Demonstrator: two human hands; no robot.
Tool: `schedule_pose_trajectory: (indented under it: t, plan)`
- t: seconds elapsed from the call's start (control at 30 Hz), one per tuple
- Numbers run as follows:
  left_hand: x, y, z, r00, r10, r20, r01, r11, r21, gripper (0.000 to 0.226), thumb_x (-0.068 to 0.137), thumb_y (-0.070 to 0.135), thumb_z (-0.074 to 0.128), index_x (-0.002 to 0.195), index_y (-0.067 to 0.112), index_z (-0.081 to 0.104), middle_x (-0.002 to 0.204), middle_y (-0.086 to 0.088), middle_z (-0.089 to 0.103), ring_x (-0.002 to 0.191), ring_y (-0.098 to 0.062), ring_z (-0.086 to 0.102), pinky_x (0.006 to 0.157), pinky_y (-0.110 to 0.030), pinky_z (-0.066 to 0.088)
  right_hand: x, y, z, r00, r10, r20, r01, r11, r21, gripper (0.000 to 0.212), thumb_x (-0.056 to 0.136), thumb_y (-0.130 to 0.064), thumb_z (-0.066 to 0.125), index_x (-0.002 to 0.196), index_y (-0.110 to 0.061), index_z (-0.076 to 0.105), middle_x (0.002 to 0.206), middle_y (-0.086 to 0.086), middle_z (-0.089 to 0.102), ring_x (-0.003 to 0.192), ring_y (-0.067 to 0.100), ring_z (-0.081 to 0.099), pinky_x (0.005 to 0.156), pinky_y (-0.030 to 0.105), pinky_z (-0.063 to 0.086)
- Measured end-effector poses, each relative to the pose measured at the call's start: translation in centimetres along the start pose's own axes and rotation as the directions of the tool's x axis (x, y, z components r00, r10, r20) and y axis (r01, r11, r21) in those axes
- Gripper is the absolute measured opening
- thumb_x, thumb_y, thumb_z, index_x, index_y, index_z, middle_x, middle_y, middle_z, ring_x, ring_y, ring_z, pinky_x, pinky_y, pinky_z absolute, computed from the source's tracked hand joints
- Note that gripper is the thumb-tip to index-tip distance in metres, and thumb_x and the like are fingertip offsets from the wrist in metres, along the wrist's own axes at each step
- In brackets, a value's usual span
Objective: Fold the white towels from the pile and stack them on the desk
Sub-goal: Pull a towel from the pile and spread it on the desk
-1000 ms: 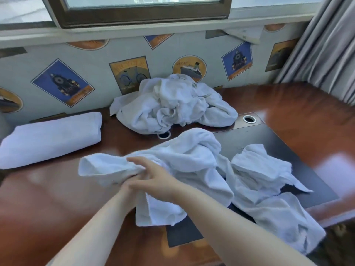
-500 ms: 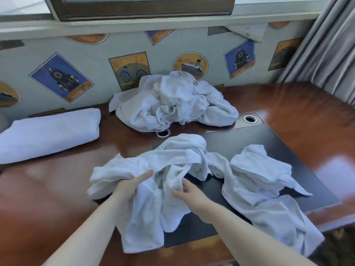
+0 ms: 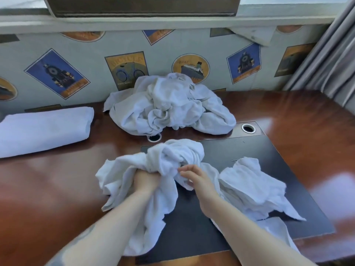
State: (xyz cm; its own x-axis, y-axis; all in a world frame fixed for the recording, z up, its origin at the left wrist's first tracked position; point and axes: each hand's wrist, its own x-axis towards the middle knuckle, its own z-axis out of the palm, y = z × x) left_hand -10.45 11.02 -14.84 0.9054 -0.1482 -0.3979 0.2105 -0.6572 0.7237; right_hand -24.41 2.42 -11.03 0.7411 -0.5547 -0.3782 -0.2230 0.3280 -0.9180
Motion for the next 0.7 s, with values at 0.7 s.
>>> schedule_pose_trajectory:
  t: [0.7]
  plan:
    - [-2.4, 12.8, 4.7, 0.664, 0.445, 0.601, -0.494, 0.864, -0.095, 0.022, 0.087, 0.017, 0.070, 0.107, 0.023, 0.063, 0.104, 0.011, 0.062, 0.097, -0.009, 0.058, 0.075, -0.017, 0.048, 4.1, -2.9, -8.6, 0.928, -0.124, -0.352, 0.078, 0.987, -0.143, 0.024, 0.082, -0.010, 0.064, 0.102, -0.024, 0.065, 0.104, -0.010, 0.066, 0.107, 0.014, 0.059, 0.079, 0.019, 0.043]
